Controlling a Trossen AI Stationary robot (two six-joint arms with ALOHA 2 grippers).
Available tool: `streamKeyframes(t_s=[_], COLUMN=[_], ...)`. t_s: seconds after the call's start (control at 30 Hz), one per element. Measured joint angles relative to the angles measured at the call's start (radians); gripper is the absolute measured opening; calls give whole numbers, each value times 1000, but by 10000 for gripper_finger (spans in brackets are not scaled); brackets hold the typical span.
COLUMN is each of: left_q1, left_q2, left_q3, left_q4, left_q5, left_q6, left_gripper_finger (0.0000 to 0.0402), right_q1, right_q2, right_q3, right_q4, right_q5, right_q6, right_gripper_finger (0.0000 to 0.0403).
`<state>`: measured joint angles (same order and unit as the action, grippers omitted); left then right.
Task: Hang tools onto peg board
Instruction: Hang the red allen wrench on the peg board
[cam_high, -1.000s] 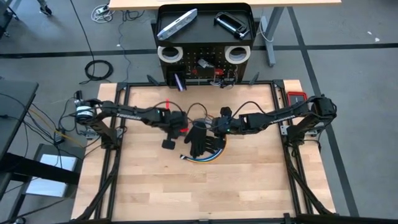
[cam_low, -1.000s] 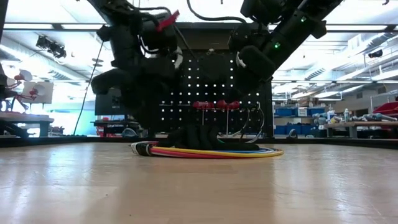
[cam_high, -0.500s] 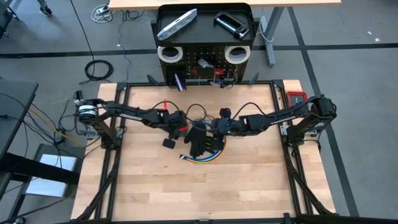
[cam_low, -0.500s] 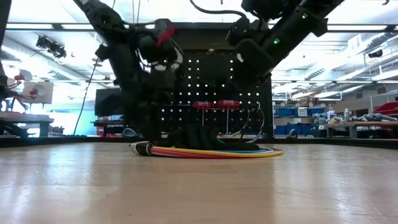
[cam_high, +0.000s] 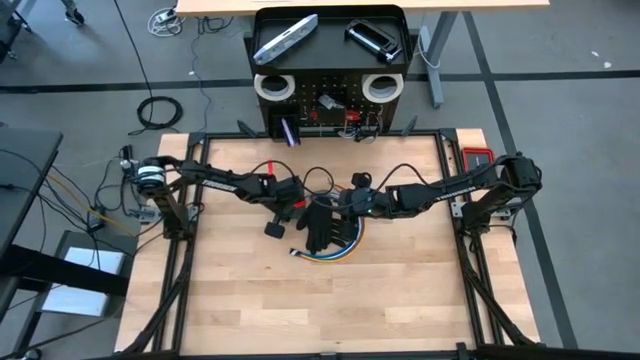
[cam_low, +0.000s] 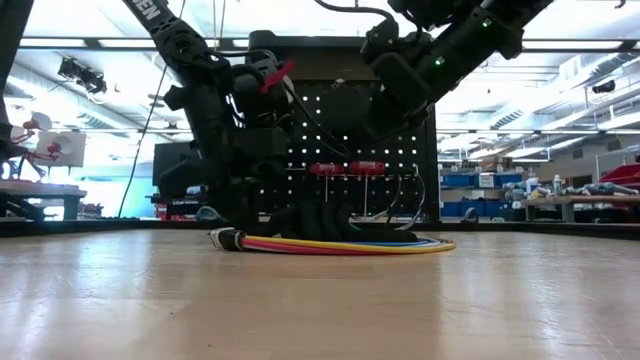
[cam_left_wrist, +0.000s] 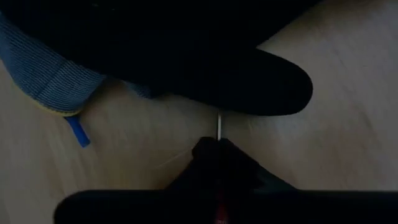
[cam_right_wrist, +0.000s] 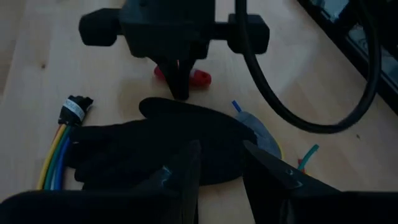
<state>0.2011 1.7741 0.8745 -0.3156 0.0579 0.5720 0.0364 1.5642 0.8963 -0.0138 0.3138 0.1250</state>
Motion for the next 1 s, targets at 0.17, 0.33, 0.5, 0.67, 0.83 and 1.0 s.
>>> streamKeyframes(t_s=[0.17,0.33,0.5,0.67,0.83,1.0], left_q1=[1,2,5,5,5,7], left_q2=[-1,-69,-146,-143,-149,-173], left_q3=[11,87,146,154,153,154], left_q4=[-25,-248,-338,-411,-474,-478], left_q5=[-1,-74,-125,-128,-167,-169], left_q6=[-8,-78,-103,-109,-128,-139], left_gripper_finger=[5,2,1,1,0,0], right_q1=[0,1,-3,-8,-25,-61], right_q2=[0,0,50,179,314,415], right_q3=[0,0,22,116,220,313], right_q4=[54,174,243,238,223,197], right_q5=[0,3,10,10,9,-52], right_q6=[-31,-33,-81,-108,-128,-125], right_gripper_finger=[124,124,124,124,124,124])
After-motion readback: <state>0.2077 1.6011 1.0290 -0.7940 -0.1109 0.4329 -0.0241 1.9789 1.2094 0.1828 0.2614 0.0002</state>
